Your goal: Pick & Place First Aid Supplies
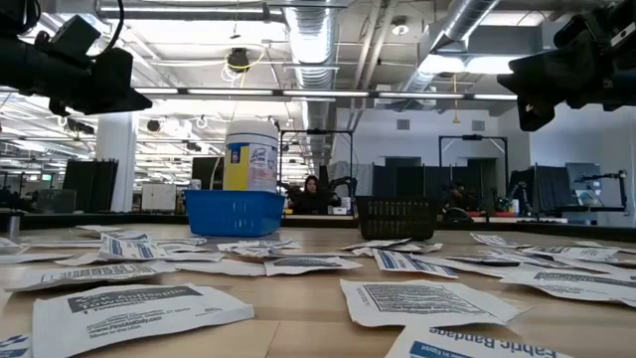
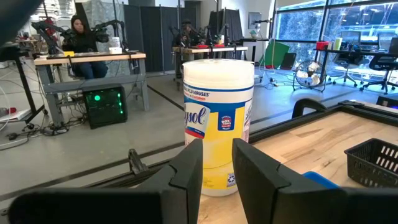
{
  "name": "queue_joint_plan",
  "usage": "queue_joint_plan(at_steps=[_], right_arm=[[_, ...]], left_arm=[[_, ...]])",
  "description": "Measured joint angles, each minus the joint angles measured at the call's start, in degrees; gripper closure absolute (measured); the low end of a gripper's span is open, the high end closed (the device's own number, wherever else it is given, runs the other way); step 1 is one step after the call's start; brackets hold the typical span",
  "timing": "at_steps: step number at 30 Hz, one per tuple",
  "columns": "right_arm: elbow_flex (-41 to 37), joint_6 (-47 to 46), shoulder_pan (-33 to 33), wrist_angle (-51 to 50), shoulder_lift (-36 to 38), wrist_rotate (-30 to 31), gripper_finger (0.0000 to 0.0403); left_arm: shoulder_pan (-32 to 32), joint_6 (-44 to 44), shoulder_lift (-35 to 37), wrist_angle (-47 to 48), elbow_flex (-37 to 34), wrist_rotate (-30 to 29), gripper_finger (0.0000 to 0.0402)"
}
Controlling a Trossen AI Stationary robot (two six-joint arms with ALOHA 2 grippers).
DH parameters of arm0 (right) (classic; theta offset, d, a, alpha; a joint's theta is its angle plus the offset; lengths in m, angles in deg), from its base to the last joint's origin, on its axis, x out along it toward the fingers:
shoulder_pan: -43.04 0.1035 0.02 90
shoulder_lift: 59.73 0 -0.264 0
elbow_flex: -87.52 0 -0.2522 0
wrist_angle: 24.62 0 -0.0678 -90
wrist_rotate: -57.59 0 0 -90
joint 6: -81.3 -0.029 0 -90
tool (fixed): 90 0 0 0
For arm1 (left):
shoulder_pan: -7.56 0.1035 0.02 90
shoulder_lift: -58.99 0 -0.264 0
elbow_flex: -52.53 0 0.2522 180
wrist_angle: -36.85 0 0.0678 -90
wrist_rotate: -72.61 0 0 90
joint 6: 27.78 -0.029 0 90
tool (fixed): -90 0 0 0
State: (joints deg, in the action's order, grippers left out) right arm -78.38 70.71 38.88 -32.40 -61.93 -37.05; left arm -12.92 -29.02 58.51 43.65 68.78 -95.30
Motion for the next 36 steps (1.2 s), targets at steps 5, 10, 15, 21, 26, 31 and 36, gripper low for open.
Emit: queue_joint_plan(at_steps=[5, 10, 15, 21, 26, 31, 36], right_arm=[[0.01, 0.01, 0.0, 0.01, 0.0, 0.02, 0.0301], [0.01, 0.0, 0.0, 0.0, -0.01, 0.02, 0.0301], [0.02, 0.0, 0.0, 0.0, -0.02, 0.0, 0.0301], [0.0, 0.0, 0.0, 0.02, -0.02, 0.01, 0.0301], [0.0, 0.0, 0.0, 0.0, -0.02, 0.0, 0.0301], [0.0, 0.0, 0.0, 0.01, -0.01, 0.01, 0.0301], [0.0, 0.0, 0.0, 0.0, -0.02, 0.0, 0.0301]], left_arm=[[0.0, 0.0, -0.01, 0.0, 0.02, -0.01, 0.0314], [-0.01, 0.02, 0.01, 0.0, 0.02, 0.0, 0.0314], [-0.01, 0.0, 0.01, -0.38, 0.0, -0.02, 0.0314], [0.0, -2.71, 0.01, -2.51, 0.0, -0.12, 0.0314], [0.01, -2.82, 0.01, -6.5, 0.0, 0.2, 0.0314], [0.03, -2.82, 0.03, -11.8, 0.02, 3.93, 0.0314], [0.01, -1.81, 0.01, -11.93, 0.02, 25.53, 0.0314]])
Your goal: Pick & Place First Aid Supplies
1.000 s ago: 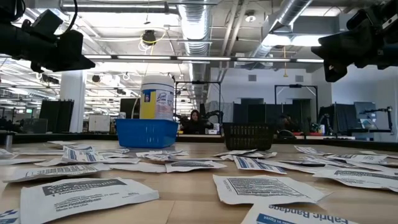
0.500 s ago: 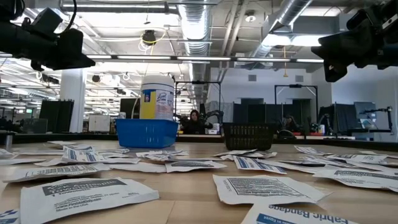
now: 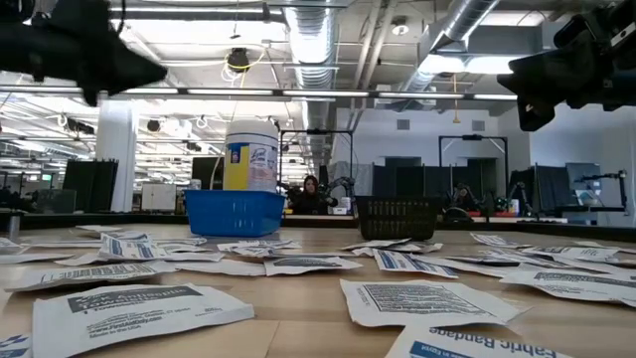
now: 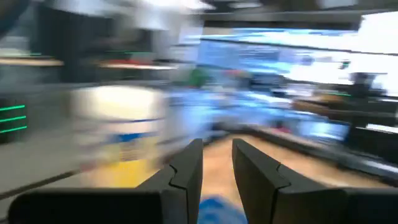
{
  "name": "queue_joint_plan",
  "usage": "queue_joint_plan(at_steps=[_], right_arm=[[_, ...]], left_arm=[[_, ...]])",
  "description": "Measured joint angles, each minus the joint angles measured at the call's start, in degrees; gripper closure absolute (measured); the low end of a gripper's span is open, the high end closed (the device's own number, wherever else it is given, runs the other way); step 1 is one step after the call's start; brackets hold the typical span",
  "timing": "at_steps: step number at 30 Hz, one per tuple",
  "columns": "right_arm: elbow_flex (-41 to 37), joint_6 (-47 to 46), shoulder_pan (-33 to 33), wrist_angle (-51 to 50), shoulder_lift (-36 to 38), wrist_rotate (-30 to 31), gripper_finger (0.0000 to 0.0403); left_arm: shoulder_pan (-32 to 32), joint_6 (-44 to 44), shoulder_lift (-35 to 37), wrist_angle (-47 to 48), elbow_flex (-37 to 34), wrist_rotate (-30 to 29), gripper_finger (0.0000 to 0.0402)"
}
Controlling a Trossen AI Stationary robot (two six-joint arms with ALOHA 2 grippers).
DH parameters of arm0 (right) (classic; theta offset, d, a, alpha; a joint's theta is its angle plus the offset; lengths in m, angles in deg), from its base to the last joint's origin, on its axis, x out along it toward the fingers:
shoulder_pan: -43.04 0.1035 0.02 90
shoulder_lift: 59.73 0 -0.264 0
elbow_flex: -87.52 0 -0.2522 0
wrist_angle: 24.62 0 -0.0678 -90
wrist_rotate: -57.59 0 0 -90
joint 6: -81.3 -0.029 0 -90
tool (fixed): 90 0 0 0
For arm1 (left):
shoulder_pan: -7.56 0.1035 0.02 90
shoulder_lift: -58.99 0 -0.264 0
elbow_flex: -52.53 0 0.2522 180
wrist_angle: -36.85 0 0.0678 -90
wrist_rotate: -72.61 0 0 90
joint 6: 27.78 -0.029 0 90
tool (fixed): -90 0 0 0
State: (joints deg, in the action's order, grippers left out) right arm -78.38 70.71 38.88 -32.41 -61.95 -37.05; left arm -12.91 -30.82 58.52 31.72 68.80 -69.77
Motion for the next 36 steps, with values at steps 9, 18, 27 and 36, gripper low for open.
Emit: queue_joint_plan(at_steps=[9, 18, 27, 36], right_arm=[[0.01, 0.94, -0.18, 0.01, 0.02, 0.67, 0.0301], [0.02, 12.69, -0.9, 0.17, 0.0, 2.18, 0.0301], [0.0, 7.66, -0.72, 8.31, -0.01, 2.36, 0.0301], [0.03, 0.02, 0.31, 24.71, -7.67, 2.37, 0.0301]], left_arm=[[-0.15, 3.37, -8.07, -6.89, 2.18, 33.52, 0.0314], [-0.13, 1.84, -33.74, 11.31, 20.26, 22.28, 0.0314], [2.19, 27.89, -42.63, 50.59, 33.92, 8.64, 0.0313], [11.65, 48.29, -41.67, 66.4, 31.58, 14.34, 0.0313]])
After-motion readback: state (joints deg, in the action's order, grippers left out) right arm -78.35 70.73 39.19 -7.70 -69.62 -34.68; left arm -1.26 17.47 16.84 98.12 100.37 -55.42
